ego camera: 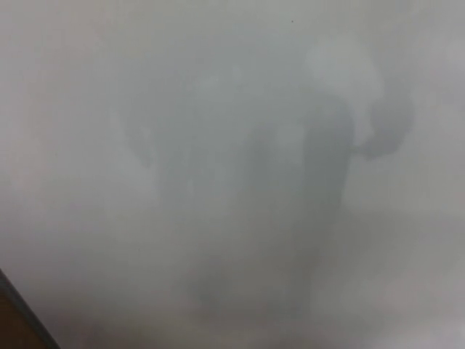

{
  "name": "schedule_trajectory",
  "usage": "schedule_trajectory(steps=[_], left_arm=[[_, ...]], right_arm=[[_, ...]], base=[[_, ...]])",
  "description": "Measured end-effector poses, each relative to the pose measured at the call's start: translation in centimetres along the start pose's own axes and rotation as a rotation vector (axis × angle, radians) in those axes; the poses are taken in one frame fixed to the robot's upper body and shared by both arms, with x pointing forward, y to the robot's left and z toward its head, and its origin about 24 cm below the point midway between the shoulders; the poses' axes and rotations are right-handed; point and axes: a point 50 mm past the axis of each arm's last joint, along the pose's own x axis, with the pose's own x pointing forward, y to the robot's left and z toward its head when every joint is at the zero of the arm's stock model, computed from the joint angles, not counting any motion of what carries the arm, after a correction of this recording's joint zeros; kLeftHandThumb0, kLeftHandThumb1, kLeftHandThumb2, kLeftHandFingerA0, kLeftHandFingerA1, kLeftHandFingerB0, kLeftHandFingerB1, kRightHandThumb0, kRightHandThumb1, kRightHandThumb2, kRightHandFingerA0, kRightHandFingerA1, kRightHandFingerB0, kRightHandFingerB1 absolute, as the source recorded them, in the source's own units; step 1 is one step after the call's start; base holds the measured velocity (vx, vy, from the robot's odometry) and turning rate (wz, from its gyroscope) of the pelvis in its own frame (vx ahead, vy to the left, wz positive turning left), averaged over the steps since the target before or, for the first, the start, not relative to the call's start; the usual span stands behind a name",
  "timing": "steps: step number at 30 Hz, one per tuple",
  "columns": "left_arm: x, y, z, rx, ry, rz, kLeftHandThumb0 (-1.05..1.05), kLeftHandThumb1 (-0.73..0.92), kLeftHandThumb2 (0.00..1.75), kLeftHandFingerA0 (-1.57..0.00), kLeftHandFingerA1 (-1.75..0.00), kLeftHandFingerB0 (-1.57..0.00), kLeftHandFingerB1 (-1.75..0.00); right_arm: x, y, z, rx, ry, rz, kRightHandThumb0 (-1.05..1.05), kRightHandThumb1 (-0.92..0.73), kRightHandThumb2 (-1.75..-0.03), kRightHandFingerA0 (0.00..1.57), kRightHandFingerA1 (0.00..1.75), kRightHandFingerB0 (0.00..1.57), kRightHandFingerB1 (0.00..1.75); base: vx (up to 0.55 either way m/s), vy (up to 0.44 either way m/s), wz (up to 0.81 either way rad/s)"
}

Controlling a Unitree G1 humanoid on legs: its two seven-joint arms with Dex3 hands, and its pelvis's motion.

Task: A magnetic marker holder is on the left hand side of the white board, the robot put the index and middle finger into the opening of the container and pull off the magnetic holder and hand it to a human on the left hand side.

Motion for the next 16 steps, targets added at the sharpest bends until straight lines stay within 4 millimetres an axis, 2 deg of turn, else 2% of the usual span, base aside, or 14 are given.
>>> schedule_trajectory(steps=[8,16], left_arm=[[-0.6,1.5,-2.1,0.118,0.083,0.191,-0.72,0.48,0.8,-0.25,-0.45,-0.13,-0.38],[-0.9,2.4,-2.7,0.241,0.101,0.318,-0.68,0.48,0.79,-0.24,-0.44,-0.13,-0.38]], right_arm=[[0.3,-0.1,-0.1,0.026,0.012,-0.012,-0.57,-0.7,-0.61,0.7,0.62,0.56,0.45],[0.7,-0.3,-0.1,0.046,0.025,-0.019,-0.54,-0.73,-0.61,0.73,0.6,0.56,0.43]], base=[[0.0,0.0,0.0],[0.0,0.0,0.0]])
